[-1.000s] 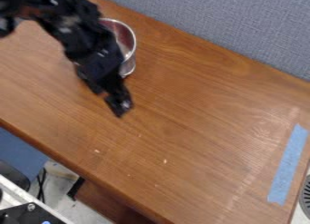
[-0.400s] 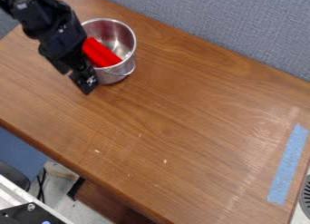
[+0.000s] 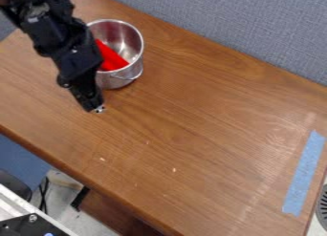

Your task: Put the red object in the metal pot

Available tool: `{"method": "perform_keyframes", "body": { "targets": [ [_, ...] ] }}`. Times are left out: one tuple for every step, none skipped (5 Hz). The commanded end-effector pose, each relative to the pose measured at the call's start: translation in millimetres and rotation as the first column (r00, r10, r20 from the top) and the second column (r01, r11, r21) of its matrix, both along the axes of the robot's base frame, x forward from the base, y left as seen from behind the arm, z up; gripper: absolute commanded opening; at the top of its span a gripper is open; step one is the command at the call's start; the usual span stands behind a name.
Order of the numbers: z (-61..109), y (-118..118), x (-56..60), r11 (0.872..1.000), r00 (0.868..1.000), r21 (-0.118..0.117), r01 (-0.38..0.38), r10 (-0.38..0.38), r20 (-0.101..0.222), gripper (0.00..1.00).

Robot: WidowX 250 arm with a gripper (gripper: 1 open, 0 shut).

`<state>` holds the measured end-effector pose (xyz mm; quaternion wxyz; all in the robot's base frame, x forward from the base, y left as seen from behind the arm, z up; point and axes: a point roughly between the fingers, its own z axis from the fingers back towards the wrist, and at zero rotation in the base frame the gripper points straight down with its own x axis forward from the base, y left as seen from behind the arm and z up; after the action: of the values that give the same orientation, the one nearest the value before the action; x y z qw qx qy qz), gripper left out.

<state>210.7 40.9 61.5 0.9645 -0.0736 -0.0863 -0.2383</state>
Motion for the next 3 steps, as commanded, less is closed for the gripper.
{"method": "perform_keyframes", "body": {
  "targets": [
    [31.1,13.4,1.3,0.999,0.997,-0.001,0.054,-0.054,0.05,0.0],
    [76.3,42.0,0.7,0.997,0.992,-0.012,0.082,-0.081,0.097,0.0],
    [86.6,69.3,6.1,0.993,0.988,-0.007,0.117,-0.116,0.1,0.0]
  ]
}}
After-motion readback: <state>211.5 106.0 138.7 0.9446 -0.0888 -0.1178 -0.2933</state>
